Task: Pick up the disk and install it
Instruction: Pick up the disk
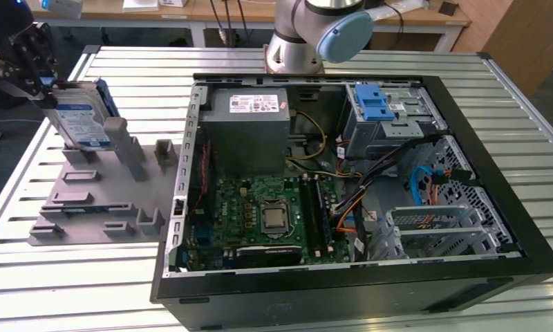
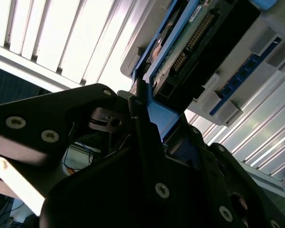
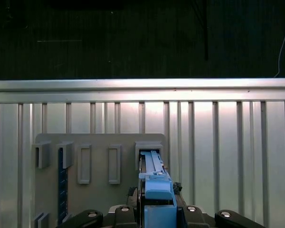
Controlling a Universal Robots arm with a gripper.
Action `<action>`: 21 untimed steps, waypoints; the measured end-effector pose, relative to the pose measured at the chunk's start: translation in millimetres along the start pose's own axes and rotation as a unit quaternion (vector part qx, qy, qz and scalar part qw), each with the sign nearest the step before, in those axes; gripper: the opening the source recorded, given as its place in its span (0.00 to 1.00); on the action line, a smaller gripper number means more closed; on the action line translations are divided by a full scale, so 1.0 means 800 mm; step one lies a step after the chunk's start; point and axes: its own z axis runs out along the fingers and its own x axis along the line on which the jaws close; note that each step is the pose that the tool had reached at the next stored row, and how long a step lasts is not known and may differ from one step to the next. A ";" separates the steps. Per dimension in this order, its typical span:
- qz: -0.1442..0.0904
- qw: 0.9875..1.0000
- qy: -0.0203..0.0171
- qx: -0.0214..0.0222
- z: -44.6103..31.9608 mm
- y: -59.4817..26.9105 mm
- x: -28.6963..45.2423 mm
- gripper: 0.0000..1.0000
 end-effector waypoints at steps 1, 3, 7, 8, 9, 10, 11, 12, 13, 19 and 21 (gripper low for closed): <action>0.000 1.000 0.000 0.000 -0.0004 0.000 0.0000 0.36; 0.000 1.000 0.000 0.000 -0.0016 0.000 0.0000 0.36; 0.000 1.000 0.000 0.000 -0.0042 0.000 0.0000 0.36; 0.000 1.000 0.000 0.000 -0.0047 0.000 0.0000 0.36; 0.000 1.000 0.000 0.000 -0.0050 0.000 0.0000 0.36; 0.000 1.000 0.000 0.000 -0.0058 0.000 0.0000 0.36; 0.000 1.000 0.000 0.000 -0.0065 0.000 0.0000 0.36; 0.000 1.000 0.000 0.000 -0.0074 0.000 -0.0001 0.36; 0.000 1.000 0.000 0.000 -0.0083 0.000 -0.0001 0.36; 0.000 1.000 0.000 0.000 -0.0134 0.000 -0.0001 0.36; 0.000 1.000 0.000 0.000 -0.0147 0.000 -0.0001 0.36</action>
